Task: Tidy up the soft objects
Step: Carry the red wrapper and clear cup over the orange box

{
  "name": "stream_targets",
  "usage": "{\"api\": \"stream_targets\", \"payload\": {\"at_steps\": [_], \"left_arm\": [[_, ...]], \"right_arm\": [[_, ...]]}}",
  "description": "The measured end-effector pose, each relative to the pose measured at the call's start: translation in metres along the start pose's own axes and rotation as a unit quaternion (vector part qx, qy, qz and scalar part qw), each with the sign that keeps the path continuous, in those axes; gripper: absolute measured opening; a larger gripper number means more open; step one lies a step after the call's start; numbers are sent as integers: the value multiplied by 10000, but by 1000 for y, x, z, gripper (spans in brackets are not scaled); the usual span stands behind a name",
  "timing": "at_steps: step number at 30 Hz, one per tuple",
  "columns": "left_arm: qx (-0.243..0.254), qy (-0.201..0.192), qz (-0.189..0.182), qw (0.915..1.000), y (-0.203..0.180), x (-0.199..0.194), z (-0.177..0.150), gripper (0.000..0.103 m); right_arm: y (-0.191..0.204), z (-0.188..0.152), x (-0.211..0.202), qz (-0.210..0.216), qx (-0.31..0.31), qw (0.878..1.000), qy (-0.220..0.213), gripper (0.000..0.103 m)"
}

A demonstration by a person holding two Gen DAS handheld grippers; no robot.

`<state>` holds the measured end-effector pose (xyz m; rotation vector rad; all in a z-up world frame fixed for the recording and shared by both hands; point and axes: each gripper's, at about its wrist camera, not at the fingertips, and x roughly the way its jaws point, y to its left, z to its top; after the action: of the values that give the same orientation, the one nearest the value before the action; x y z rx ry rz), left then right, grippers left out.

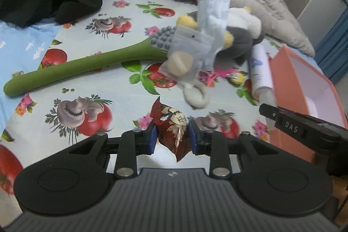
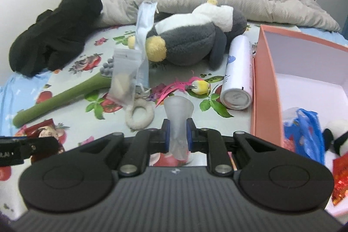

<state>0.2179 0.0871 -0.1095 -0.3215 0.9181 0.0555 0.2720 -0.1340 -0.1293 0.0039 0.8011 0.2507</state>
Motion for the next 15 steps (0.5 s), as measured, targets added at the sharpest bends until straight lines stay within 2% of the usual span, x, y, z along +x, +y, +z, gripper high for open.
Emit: {"api": "stream_targets", "payload": {"at_steps": [15], "left_arm": [[337, -173, -360, 9986, -31, -64, -41, 34]], "right_arm": [[-6, -35, -92, -74, 47, 9994, -327, 19]]}}
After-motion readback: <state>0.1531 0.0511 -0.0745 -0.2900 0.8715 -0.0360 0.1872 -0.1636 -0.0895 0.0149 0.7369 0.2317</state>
